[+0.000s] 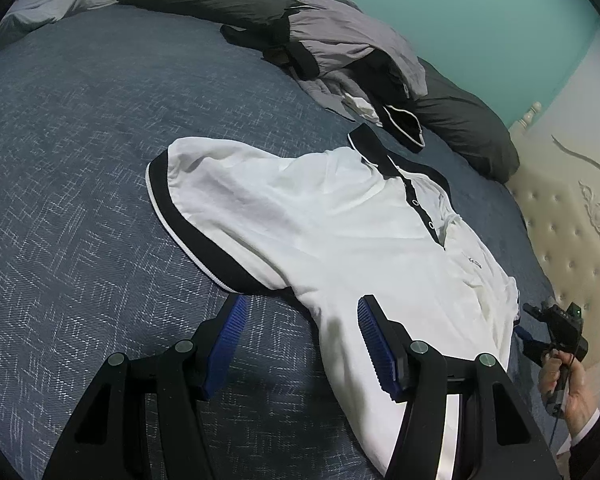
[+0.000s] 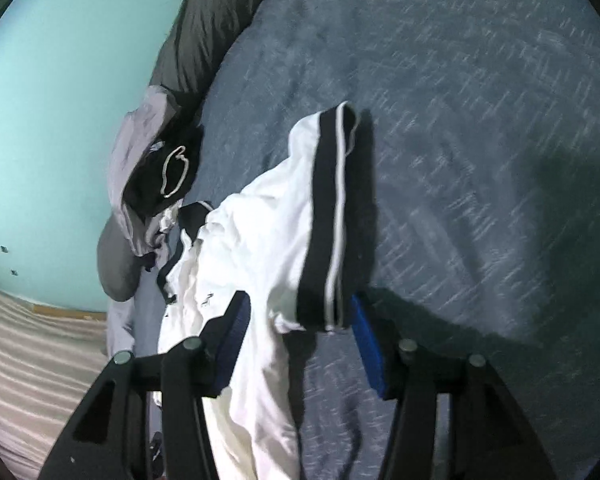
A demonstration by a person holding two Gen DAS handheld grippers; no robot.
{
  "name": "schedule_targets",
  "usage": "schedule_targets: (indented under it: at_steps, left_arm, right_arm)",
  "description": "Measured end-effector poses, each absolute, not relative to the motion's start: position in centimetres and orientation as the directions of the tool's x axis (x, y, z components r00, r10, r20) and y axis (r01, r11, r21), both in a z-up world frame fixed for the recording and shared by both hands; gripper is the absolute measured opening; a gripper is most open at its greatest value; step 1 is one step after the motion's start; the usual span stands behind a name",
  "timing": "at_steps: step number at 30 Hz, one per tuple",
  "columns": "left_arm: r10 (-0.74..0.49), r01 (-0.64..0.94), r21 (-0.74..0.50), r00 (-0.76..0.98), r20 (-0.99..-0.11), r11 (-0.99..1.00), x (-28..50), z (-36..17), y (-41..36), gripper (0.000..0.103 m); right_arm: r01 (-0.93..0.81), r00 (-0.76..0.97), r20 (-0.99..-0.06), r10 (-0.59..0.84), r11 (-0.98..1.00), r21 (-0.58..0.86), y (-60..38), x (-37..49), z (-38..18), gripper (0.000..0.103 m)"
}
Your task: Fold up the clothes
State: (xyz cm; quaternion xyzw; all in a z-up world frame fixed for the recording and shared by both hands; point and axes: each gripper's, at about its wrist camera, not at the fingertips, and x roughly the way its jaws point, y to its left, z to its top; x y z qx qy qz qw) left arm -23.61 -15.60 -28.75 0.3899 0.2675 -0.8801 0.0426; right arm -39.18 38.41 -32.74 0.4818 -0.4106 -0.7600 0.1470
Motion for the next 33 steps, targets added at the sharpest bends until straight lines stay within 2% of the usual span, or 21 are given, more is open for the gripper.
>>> schedule_targets:
  at_steps: [2,3,6,7,8,18,24,27,29,33]
  left_arm:
    - [0.133,0.284,-0.438,-0.693,-0.709,-0.853,-23.6,-28.7,-15.7,0.062]
    - [0.132,0.284,-0.438,-0.694,-0.708,-0.853,-23.6,-28.7,-15.7,0.062]
    - [0.133,0.285,-0.441,-0.695,-0.706,-0.851,-23.6,-28.7,-15.9,0.062]
    - [0.133,0.284,-0.44,-0.695,-0.707,-0.852,-23.6,-28.7,-15.9,0.062]
    - [0.134,0.284,-0.44,-0.695,-0.707,-0.852,-23.6,-28.7,-15.8,0.062]
    - [0.131,0.286,-0.436,-0.693,-0.709,-0.853,-23.6,-28.7,-15.8,0.062]
    - [0.125,0.291,-0.436,-0.695,-0.708,-0.851,-23.6,-28.5,-16.0,0.062]
    - [0.127,0.296,-0.439,-0.692,-0.711,-0.848,-23.6,-28.7,-16.1,0.062]
    - [0.128,0.297,-0.44,-0.69,-0.712,-0.848,-23.7,-28.9,-16.0,0.062]
    - [0.129,0.294,-0.436,-0.688,-0.715,-0.85,-23.8,-28.9,-15.8,0.062]
  right_arm:
    - [-0.182,-0.502,-0.618,-0.605,-0.625,0.759,38.1,-39.3,-32.9,0.035]
    - [-0.189,-0.506,-0.622,-0.598,-0.627,0.756,38.0,-39.3,-33.0,0.024]
    - [-0.178,-0.516,-0.631,-0.579,-0.649,0.74,38.0,-39.0,-32.9,0.017]
    - [-0.167,-0.522,-0.633,-0.572,-0.659,0.733,38.2,-39.0,-32.6,0.007]
    - [-0.157,-0.528,-0.634,-0.565,-0.669,0.727,38.3,-39.0,-32.3,0.003]
    - [-0.084,-0.567,-0.664,-0.487,-0.768,0.635,42.7,-39.9,-27.4,0.001]
    - [-0.113,-0.463,-0.747,-0.477,-0.804,0.583,42.2,-39.5,-30.9,0.001]
    - [-0.137,-0.434,-0.751,-0.497,-0.788,0.6,42.3,-39.4,-32.5,0.001]
    - [-0.133,-0.442,-0.741,-0.505,-0.781,0.611,42.4,-39.4,-32.3,0.005]
    - [-0.137,-0.492,-0.724,-0.484,-0.778,0.613,43.4,-39.6,-31.0,0.005]
